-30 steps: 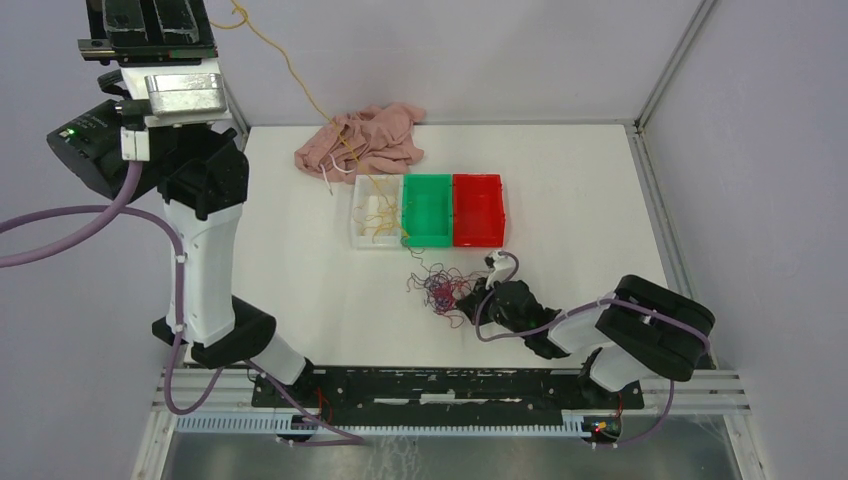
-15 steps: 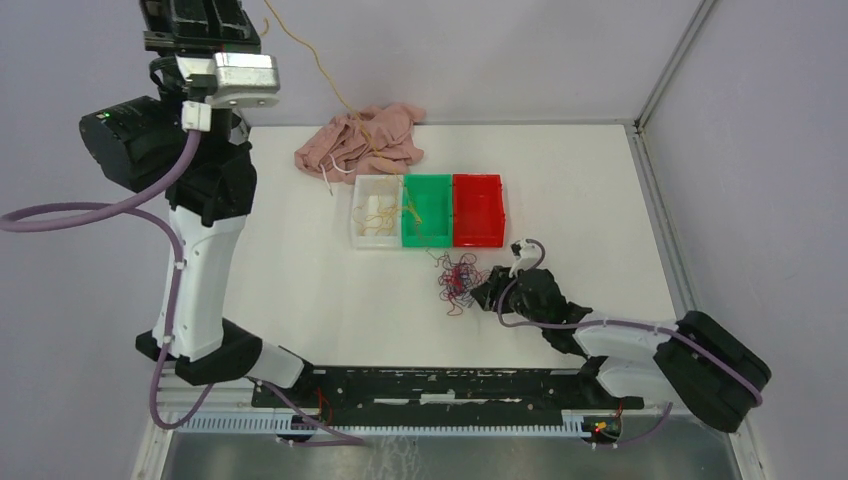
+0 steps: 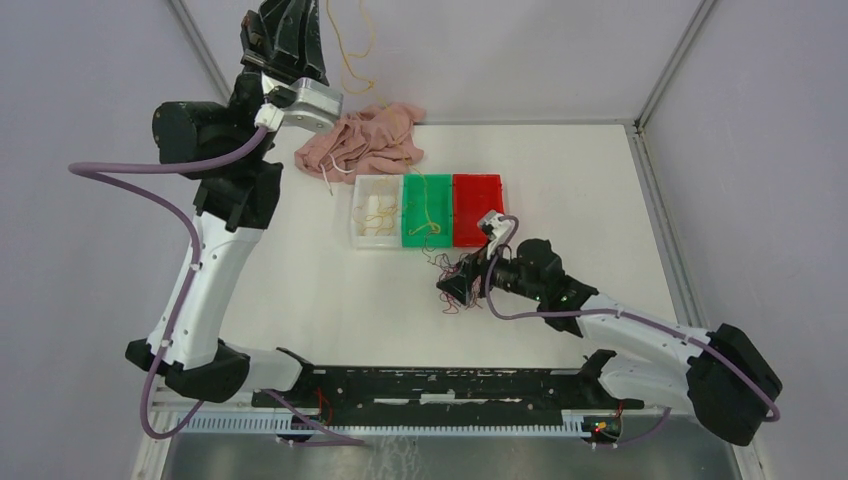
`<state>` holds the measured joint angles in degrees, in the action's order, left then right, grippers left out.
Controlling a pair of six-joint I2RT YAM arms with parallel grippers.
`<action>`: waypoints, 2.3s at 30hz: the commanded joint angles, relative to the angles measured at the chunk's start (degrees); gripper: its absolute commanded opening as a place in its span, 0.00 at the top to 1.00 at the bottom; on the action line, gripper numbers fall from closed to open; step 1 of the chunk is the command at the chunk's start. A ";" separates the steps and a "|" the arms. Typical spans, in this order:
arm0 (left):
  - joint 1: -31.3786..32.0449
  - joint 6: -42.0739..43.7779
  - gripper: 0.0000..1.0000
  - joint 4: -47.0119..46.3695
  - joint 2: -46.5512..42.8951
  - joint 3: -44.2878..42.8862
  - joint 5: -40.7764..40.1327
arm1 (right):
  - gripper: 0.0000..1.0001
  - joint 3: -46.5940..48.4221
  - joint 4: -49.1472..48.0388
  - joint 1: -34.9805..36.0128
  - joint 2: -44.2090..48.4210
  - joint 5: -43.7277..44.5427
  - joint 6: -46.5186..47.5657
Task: Untangle the cables
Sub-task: Untie the cable, then place the cable in the bin.
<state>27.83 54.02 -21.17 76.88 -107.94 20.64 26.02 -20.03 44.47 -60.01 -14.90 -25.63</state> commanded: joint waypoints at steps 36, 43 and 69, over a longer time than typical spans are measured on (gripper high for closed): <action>0.49 8.94 0.97 -3.53 6.82 -23.19 -2.29 | 1.00 -1.92 -10.94 0.36 -25.70 11.12 -10.70; 0.52 8.24 0.97 -1.60 4.37 -17.98 -1.56 | 1.00 -4.34 -13.03 0.31 -24.83 10.63 -11.37; -1.07 12.25 0.97 4.13 -6.99 33.11 -13.71 | 0.32 5.26 6.53 0.27 -3.78 11.04 -7.77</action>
<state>27.92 62.43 -14.39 69.65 -76.58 10.28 28.51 -15.62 44.93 -65.54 -5.78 -34.87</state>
